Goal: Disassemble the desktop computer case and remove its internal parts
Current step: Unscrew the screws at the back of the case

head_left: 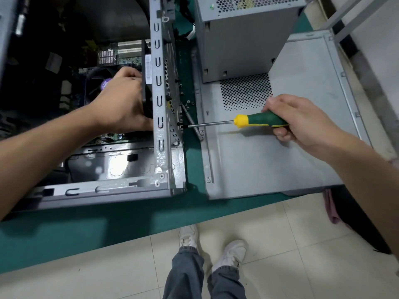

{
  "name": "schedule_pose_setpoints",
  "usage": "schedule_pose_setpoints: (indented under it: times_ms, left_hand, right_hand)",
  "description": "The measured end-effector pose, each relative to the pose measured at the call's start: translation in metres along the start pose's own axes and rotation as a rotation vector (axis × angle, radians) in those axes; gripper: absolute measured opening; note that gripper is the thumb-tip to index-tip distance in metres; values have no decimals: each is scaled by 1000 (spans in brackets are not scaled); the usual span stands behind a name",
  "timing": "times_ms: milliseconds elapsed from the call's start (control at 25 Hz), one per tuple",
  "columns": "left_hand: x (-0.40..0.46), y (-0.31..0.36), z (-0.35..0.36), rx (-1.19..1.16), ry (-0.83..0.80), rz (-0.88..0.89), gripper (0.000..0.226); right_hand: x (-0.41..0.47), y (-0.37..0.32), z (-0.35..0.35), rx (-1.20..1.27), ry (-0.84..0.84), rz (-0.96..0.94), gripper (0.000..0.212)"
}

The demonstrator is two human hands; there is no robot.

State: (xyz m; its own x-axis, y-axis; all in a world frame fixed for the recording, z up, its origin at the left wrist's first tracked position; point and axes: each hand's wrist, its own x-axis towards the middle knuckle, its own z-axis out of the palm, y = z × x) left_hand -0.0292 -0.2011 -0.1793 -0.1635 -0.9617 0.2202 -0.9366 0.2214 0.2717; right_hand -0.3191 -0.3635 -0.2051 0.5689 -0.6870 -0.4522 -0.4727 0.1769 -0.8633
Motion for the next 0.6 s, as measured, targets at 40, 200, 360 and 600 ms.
schedule_pose_setpoints:
  times_ms: [40, 200, 360, 600]
  left_hand:
    - [-1, -1, 1, 7, 10, 19, 17]
    - [0, 1, 2, -29, 15, 54, 23]
    - [-2, 1, -1, -66, -1, 76, 29]
    - [-1, 2, -1, -72, -41, 57, 27]
  right_hand:
    - [-1, -1, -1, 141, -7, -6, 7]
    - [-1, 1, -7, 382, -124, -28, 22]
    - [2, 6, -6, -53, -1, -32, 23]
    - [0, -3, -7, 152, -101, -26, 18]
